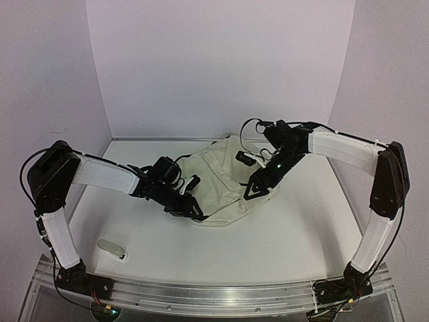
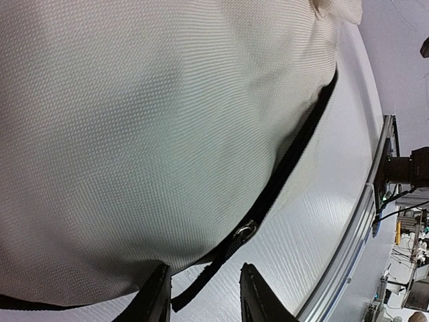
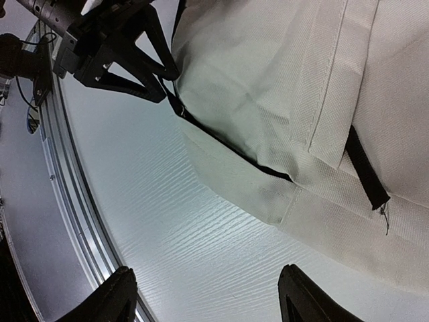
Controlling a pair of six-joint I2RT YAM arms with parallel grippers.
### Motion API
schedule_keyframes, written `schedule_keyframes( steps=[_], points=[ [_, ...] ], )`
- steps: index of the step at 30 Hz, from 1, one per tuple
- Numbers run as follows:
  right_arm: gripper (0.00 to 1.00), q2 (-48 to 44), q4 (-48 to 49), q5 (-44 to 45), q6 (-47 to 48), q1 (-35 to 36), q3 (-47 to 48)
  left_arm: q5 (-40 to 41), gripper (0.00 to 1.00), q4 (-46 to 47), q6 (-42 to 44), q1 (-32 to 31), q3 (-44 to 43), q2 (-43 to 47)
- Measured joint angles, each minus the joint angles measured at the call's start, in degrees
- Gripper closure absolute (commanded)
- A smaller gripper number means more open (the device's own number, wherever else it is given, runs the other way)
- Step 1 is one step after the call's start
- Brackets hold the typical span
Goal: Pack the student bag
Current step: Zip the student bag at the center of the board.
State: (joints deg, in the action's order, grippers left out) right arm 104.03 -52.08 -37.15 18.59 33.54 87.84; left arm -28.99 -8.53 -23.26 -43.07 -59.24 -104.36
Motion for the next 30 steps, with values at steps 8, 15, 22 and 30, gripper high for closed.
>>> schedule_keyframes(
  steps=[8,15,22,30],
  points=[
    [0.28,0.0,0.0,0.0,0.0,0.0,0.9,0.7,0.70,-1.9,1.7,-0.6,-1.1,-1.6],
    [0.28,0.0,0.0,0.0,0.0,0.0,0.9,1.8,0.73,-2.5,2.7,-1.2,-1.6,-2.3],
    [0.28,0.0,0.0,-0.1,0.0,0.0,0.9,2.2,0.75,-2.5,3.5,-1.6,-1.6,-3.1],
    [0.28,0.0,0.0,-0.4,0.0,0.0,0.9,2.2,0.73,-2.3,3.8,-1.7,-1.6,-4.2]
  ],
)
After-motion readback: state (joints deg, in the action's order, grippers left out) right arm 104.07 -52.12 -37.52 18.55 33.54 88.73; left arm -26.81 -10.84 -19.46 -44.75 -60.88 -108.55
